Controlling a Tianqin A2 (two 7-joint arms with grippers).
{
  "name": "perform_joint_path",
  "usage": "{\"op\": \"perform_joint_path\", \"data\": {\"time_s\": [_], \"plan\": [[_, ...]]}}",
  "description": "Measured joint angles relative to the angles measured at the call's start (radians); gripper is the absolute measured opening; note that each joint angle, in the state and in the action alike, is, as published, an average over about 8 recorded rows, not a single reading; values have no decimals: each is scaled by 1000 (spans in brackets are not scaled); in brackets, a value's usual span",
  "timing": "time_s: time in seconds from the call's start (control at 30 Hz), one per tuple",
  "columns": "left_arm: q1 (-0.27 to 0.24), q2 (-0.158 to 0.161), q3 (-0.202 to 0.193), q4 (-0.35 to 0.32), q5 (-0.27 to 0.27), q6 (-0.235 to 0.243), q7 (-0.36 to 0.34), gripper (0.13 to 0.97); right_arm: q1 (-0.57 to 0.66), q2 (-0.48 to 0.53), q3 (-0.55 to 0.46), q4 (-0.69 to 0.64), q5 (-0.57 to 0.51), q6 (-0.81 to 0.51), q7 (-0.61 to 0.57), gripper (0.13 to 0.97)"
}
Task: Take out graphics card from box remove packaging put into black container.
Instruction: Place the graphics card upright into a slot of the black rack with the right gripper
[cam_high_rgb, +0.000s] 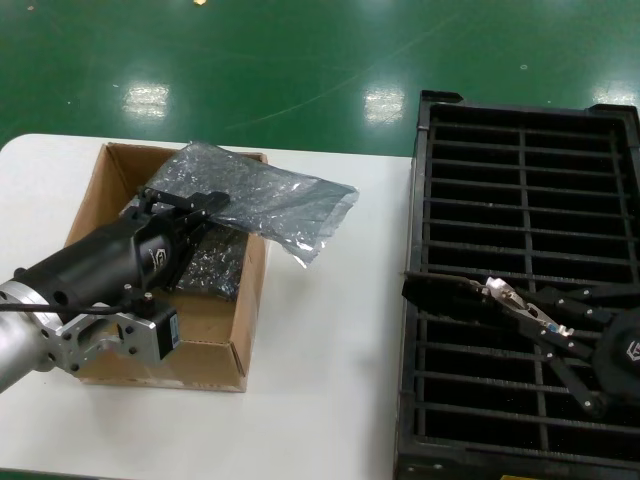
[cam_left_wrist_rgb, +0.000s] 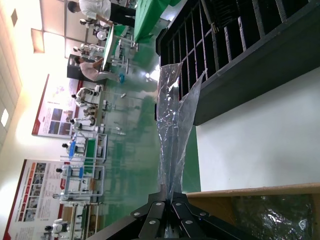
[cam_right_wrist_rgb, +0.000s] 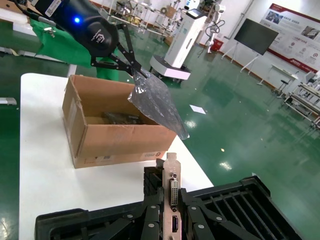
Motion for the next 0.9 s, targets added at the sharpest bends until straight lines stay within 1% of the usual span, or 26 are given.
{"op": "perform_joint_path", "data": {"time_s": [0.13,0.23,0.43,0.53,0.7,0.9], "plan": [[0,0,0,0,0,0,0,140,20,6,-15,1,-13,-16,6,187],[0,0,0,0,0,0,0,140,64,23,-42,2,-20,-55,3,187],[0,0,0,0,0,0,0,140,198,79,-106,3,6,-187,-23,187],[0,0,0,0,0,0,0,140,276,101,-143,3,2,-264,-17,187],[0,0,0,0,0,0,0,140,403,107,-214,3,-48,-385,21,187],[0,0,0,0,0,0,0,140,521,72,-295,2,-135,-501,81,187]]}}
